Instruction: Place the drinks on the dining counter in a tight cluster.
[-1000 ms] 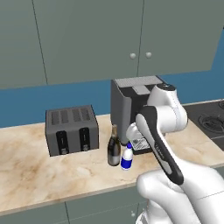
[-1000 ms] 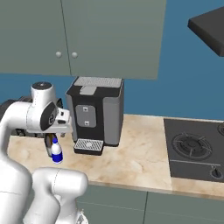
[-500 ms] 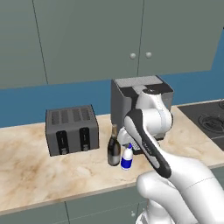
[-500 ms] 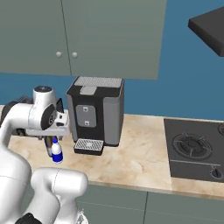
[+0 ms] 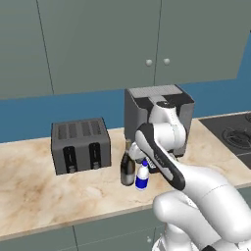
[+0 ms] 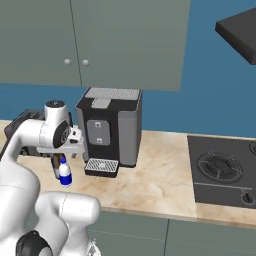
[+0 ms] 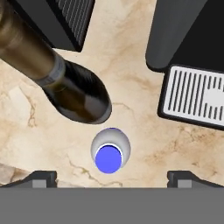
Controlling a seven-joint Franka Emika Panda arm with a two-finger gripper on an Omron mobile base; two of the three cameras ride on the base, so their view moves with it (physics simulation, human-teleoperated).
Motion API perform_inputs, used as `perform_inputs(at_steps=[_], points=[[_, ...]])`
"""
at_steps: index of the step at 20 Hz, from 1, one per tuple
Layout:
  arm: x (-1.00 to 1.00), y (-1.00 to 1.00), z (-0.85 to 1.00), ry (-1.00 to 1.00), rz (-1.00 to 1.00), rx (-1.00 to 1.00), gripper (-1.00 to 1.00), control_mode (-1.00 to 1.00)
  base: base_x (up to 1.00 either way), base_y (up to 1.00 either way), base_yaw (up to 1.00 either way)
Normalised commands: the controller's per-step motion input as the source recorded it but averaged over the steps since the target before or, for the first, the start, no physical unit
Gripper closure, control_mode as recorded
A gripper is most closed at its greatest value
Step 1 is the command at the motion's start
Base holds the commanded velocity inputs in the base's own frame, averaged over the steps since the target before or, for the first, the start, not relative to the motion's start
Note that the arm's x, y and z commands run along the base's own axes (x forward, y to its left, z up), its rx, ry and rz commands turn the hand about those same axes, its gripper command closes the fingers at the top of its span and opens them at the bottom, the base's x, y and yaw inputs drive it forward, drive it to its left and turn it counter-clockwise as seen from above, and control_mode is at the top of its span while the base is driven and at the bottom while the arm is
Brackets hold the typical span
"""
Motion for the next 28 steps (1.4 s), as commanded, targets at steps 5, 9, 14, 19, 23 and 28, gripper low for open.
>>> perform_inputs(at_steps=[5, 9, 14, 19, 23, 28], points=[[0.17, 0.00, -0.06, 0.02, 0.00, 0.00, -1.00, -1.00, 0.00, 0.00, 0.00], [0.00, 0.00, -0.18, 0.01, 0.00, 0.00, -1.00, -1.00, 0.00, 0.00, 0.00], [0.00, 0.02, -0.20, 0.02, 0.00, 0.00, -1.00, -1.00, 0.00, 0.00, 0.00], [0.00, 0.09, -0.19, 0.01, 0.01, 0.00, -1.00, -1.00, 0.00, 0.00, 0.00], [-0.03, 0.12, -0.12, 0.01, 0.04, 0.00, -1.00, -1.00, 0.00, 0.00, 0.00], [0.00, 0.01, -0.16, 0.00, 0.00, 0.00, -1.00, -1.00, 0.00, 0.00, 0.00]])
